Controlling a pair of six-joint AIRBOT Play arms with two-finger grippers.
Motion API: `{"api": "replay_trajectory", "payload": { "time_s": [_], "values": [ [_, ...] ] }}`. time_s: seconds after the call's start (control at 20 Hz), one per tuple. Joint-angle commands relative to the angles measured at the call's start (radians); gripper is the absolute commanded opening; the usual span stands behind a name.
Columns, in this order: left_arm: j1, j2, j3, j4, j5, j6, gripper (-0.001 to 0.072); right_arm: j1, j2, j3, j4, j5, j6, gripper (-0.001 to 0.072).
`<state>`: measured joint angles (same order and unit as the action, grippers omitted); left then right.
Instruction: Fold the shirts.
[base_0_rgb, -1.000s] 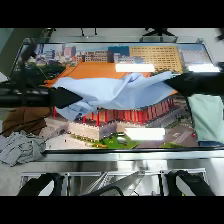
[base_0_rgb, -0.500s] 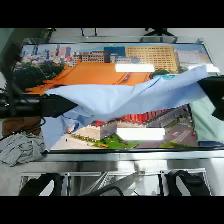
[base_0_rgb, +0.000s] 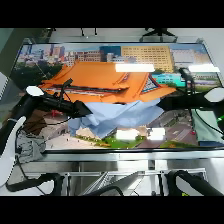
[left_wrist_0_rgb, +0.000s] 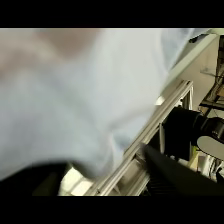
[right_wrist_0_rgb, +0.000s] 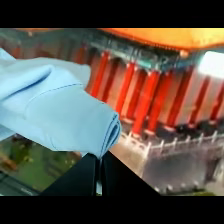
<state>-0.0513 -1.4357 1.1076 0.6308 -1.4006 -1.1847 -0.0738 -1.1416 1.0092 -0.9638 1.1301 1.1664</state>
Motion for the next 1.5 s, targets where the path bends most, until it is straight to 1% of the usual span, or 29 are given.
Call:
{"api": "replay_trajectory", "payload": {
  "time_s": [0.0,0.1,0.15,0.25,0.35,0.5,0.6,0.75,0.85,1.05,1.1,1.15,1.2,1.35,1.4,1.45],
  "values": [
    [0.045,-0.203,0.118,0.006,0.027,0.06,0.0706,0.0,-0.171,-0.039,0.01,-0.103,-0.016,0.0014],
    [0.099,-0.266,0.222,0.006,-0.018,0.058,0.0706,-0.005,-0.207,-0.039,-0.002,-0.146,-0.015,0.0014],
    [0.13,-0.285,0.268,0.011,-0.068,0.048,0.0706,-0.013,-0.209,-0.039,-0.005,-0.155,-0.015,0.0014],
    [0.177,-0.286,0.308,0.08,-0.153,-0.001,0.0706,-0.025,-0.205,-0.035,-0.01,-0.156,-0.015,0.0014],
    [0.195,-0.237,0.248,0.152,-0.19,-0.03,0.0706,-0.031,-0.205,-0.035,-0.013,-0.154,-0.015,0.0015],
    [0.169,-0.115,0.042,0.164,-0.184,-0.027,0.0706,-0.032,-0.205,-0.035,-0.013,-0.154,-0.015,0.0014],
    [0.127,-0.031,-0.114,0.164,-0.126,-0.027,0.0706,-0.032,-0.205,-0.035,-0.013,-0.154,-0.015,0.0015],
    [0.033,0.053,-0.307,0.154,0.104,-0.032,0.0705,-0.029,-0.205,-0.035,-0.009,-0.153,-0.015,0.0015],
    [-0.034,0.05,-0.362,0.111,0.224,-0.033,0.0705,-0.029,-0.205,-0.035,-0.009,-0.15,-0.015,0.0015],
    [-0.133,-0.039,-0.336,0.103,0.333,-0.031,0.0704,-0.029,-0.205,-0.035,-0.01,-0.127,-0.019,0.0015],
    [-0.146,-0.067,-0.315,0.103,0.344,-0.032,0.067,-0.029,-0.205,-0.035,-0.009,-0.127,-0.019,0.0014],
    [-0.156,-0.095,-0.287,0.104,0.349,-0.031,0.0497,-0.029,-0.205,-0.035,-0.009,-0.127,-0.019,0.0014],
    [-0.16,-0.115,-0.262,0.107,0.349,-0.031,0.0375,-0.029,-0.205,-0.035,-0.009,-0.124,-0.019,0.0015],
    [-0.159,-0.122,-0.184,0.111,0.352,-0.031,0.0042,-0.03,-0.204,-0.035,-0.009,-0.082,-0.039,0.0014],
    [-0.158,-0.108,-0.165,0.11,0.354,-0.031,0.0015,-0.031,-0.202,-0.035,-0.009,-0.066,-0.039,0.0014],
    [-0.157,-0.082,-0.143,0.11,0.352,-0.031,0.0015,-0.031,-0.193,-0.034,-0.01,-0.053,-0.043,0.0014]
  ]
}}
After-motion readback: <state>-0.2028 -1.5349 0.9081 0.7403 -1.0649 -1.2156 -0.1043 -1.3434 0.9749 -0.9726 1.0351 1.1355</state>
